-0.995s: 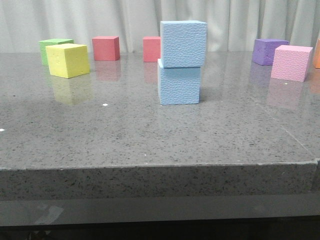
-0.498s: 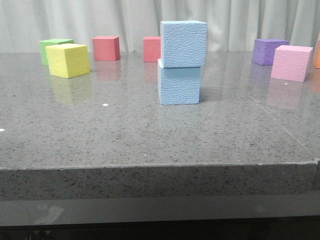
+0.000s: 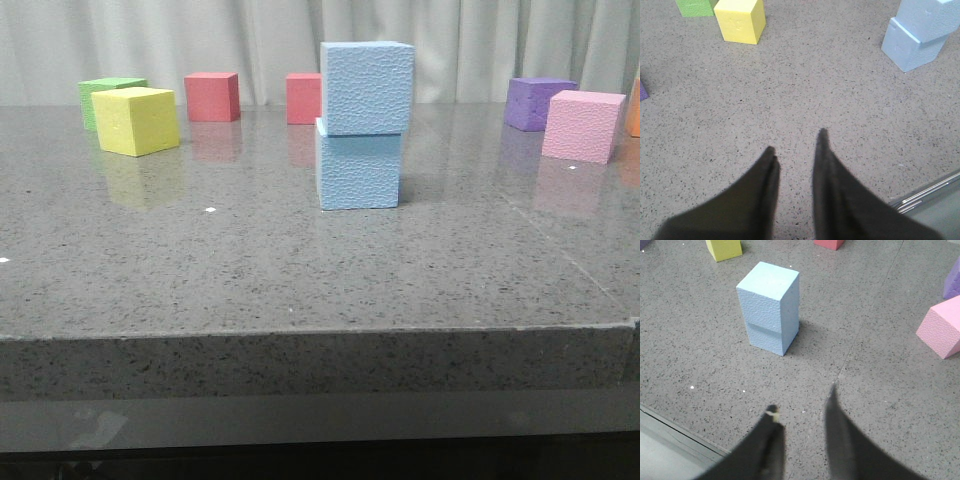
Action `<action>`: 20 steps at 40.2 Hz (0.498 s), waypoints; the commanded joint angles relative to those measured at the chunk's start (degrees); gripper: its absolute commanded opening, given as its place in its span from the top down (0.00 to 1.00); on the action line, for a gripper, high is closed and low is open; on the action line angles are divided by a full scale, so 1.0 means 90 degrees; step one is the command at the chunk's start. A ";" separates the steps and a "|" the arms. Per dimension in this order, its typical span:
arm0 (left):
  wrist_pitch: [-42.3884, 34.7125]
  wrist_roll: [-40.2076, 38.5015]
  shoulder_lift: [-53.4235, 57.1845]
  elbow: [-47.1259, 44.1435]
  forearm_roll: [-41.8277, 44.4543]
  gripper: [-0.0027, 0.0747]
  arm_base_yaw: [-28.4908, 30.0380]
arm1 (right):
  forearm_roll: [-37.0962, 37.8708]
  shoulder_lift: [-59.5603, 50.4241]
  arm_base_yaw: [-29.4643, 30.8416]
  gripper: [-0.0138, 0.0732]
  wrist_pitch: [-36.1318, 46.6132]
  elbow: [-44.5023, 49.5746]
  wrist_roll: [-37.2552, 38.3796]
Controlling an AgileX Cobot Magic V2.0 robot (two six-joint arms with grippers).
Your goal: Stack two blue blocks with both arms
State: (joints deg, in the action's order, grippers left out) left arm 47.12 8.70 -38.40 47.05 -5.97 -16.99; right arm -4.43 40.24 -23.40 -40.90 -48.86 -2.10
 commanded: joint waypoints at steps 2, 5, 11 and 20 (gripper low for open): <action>-0.0489 -0.0069 0.0004 0.0165 -0.0096 0.99 0.0017 | 0.0038 -0.0021 0.0036 0.88 0.0416 -0.0157 -0.0053; -0.0489 -0.0069 0.0004 0.0165 -0.0106 0.99 0.0017 | 0.0038 -0.0021 0.0036 0.91 0.0416 -0.0157 -0.0053; -0.0489 -0.0069 0.0004 0.0165 -0.0106 0.99 0.0017 | 0.0038 -0.0021 0.0036 0.92 0.0416 -0.0157 -0.0053; -0.0555 -0.0069 0.0253 0.0096 -0.0106 0.99 0.0058 | 0.0038 -0.0021 0.0036 0.92 0.0416 -0.0157 -0.0053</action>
State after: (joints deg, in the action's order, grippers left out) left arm 46.98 8.70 -37.57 46.83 -5.97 -16.95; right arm -4.43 40.24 -23.40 -40.90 -48.86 -2.20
